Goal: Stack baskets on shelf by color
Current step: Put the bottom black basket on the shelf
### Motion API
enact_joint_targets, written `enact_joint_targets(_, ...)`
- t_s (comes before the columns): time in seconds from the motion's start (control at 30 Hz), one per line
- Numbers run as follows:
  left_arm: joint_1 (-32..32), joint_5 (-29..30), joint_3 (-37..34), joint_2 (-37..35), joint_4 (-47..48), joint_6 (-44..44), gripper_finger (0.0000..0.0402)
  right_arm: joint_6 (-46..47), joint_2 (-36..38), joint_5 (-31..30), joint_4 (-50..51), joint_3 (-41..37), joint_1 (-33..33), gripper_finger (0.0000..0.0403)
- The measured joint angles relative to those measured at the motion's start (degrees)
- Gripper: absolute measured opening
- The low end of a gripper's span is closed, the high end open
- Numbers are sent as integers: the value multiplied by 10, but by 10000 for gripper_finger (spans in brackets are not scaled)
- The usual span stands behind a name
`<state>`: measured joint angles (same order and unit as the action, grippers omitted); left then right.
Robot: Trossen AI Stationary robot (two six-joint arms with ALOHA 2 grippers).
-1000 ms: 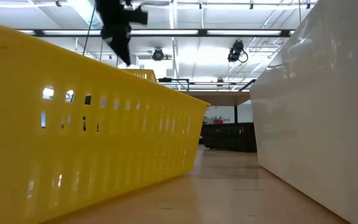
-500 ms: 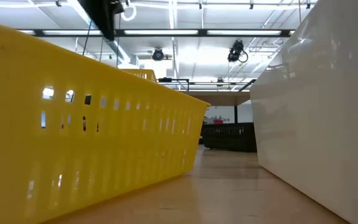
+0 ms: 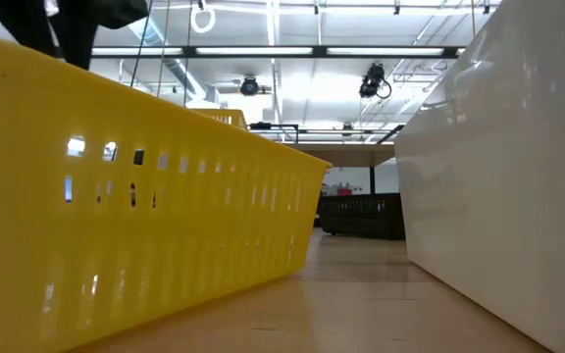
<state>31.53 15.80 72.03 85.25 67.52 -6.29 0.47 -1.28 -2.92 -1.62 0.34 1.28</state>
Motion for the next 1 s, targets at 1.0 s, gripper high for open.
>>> enact_joint_targets(1.0,80,-139,-15,100,-14,-450,145,9,0,35,8,0,0,13)
